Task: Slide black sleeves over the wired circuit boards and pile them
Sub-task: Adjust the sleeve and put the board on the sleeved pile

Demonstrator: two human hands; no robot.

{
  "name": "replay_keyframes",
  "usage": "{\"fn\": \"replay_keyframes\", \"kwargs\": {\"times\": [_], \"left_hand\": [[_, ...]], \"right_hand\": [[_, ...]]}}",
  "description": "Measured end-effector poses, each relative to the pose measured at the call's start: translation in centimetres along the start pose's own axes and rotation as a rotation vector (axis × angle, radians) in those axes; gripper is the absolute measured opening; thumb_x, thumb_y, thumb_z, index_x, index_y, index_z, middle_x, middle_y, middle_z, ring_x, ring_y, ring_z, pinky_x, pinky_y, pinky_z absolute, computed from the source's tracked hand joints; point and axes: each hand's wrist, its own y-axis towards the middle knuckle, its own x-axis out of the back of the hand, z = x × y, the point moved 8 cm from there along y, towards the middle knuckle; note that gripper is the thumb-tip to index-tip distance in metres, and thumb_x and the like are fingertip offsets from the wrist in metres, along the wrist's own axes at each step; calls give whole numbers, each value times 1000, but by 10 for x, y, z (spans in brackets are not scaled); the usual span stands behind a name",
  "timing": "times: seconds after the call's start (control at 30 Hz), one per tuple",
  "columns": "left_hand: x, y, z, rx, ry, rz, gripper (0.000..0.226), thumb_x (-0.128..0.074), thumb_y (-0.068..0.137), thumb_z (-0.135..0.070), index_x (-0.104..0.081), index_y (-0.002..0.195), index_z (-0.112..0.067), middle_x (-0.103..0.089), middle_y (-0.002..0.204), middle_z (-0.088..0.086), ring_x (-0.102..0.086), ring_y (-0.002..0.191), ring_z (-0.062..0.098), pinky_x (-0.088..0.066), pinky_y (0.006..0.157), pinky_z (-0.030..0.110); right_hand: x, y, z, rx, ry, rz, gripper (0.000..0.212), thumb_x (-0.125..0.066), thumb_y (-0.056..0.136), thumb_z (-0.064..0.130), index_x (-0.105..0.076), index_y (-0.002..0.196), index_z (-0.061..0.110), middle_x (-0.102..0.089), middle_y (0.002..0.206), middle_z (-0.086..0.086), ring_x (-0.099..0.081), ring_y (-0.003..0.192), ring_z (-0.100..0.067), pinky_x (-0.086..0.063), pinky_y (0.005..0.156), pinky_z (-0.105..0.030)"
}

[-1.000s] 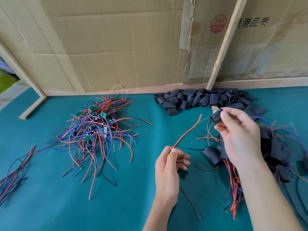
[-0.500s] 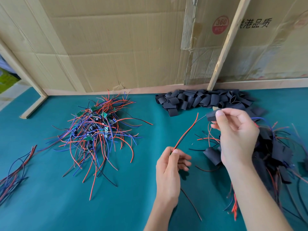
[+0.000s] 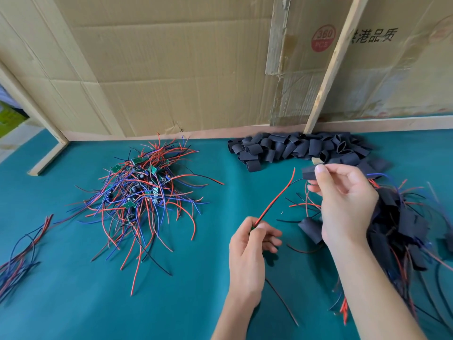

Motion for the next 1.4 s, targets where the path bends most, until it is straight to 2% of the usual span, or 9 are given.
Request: {"fn": "replay_keyframes", "kwargs": {"times": [0.37,0.67,0.87,1.07,1.2,1.4], "left_hand": [[0,0,1,0,2,18,21,-46,82,-10,-66,73,-8,-72,84,16,-63,73,20,-50,65,24],[1,-1,2,6,25,19,22,-46,81,-10,-66,72,-7,-71,82,16,-61,71,19,-49,64,23],[1,-1,2,15,30,21,23,-46,79,-10,-66,68,-13,-71,81,15,-61,71,18,-48,64,23],[1,-2,3,17,46,25,23,-46,78,-10,-66,68,-12,-70,79,14,-60,69,18,-48,63,22],[0,-2,3,15,69,31,25,-47,78,-10,-66,64,-19,-70,78,13,-60,71,19,-48,65,24],[0,-2,2,14,80,30,24,-47,78,-10,-66,64,-19,-70,78,13,-60,70,19,-47,64,23]], "right_hand": [[-1,1,-4,-136,147,8,12,-73,95,7,-71,86,15,-75,74,4,-72,65,-14,-59,68,-25],[-3,4,-6,-180,178,89,5,-71,96,7,-71,92,9,-75,80,-1,-71,68,-15,-58,68,-23],[1,7,-11,-205,190,90,4,-72,96,9,-72,92,11,-73,101,-14,-71,70,-15,-58,68,-23],[-1,7,-12,-221,181,114,4,-72,96,11,-72,92,11,-76,82,-1,-72,71,-16,-58,68,-23],[-3,7,-11,-237,186,125,5,-73,96,12,-72,91,12,-75,83,-3,-73,72,-17,-58,68,-23],[-2,6,-8,-256,193,150,8,-72,96,13,-72,89,14,-74,89,-7,-71,72,-16,-57,66,-22]]}}
